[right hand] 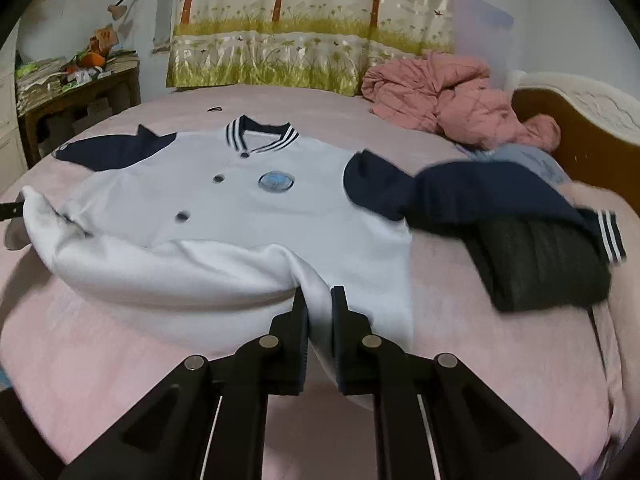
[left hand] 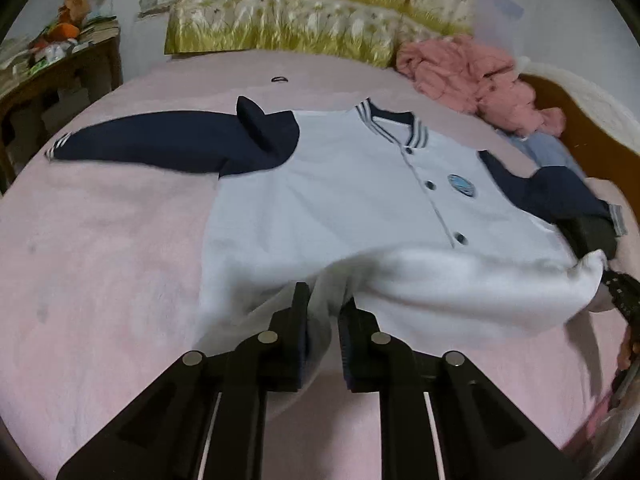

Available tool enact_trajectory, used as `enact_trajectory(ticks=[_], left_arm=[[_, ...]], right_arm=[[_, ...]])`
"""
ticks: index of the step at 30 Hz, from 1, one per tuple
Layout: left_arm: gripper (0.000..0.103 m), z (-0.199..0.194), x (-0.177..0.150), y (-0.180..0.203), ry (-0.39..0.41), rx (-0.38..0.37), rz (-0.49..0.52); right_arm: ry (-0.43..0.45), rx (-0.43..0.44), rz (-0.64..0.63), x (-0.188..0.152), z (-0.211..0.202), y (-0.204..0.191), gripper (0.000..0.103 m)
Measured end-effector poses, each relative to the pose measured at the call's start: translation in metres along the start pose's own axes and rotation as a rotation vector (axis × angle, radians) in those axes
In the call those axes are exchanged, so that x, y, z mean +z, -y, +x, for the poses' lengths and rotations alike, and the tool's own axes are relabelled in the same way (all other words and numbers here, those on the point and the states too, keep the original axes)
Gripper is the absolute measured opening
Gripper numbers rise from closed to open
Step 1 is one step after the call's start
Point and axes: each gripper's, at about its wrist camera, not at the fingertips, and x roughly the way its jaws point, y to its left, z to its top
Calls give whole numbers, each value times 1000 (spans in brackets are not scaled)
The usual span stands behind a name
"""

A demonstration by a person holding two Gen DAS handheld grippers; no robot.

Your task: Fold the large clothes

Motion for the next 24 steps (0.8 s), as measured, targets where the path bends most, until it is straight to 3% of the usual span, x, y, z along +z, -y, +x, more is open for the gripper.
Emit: enact_trajectory(ticks=[4,8,10,12,13,14,16,17,21,24], left_arm=[[13,49,34,0,-113,24,22],[15,96,39,-5,-240,17,62],[22,104,35,-5,-198,14,129],[31,97,29,-11,-124,0,118],[42,87,25,-15,-59,-3,102],[60,78,21,-20,4,2,94],[83,54,9,-26,133,-9,97],[88,48,6,-31,163,-14,100],[91,41,-3,-45,136,-49,64],[91,50,-2,-57,98,-55,12]], right_arm=[[-98,-2,46,20,51,9,11],[-175,-43,9,16,95,0,11],[-156,-77,-45,9,102,-6,14],[-86,-108,-65,2,93,-6,25],[-61,-118,-59,0,88,-3,41],[-25,-122,-33,-2,79,2,60],[57,-97,44,-5,59,16,70],[95,-66,89,-7,47,25,70],[141,12,186,-7,31,56,81],[43,99,218,-8,45,72,84]])
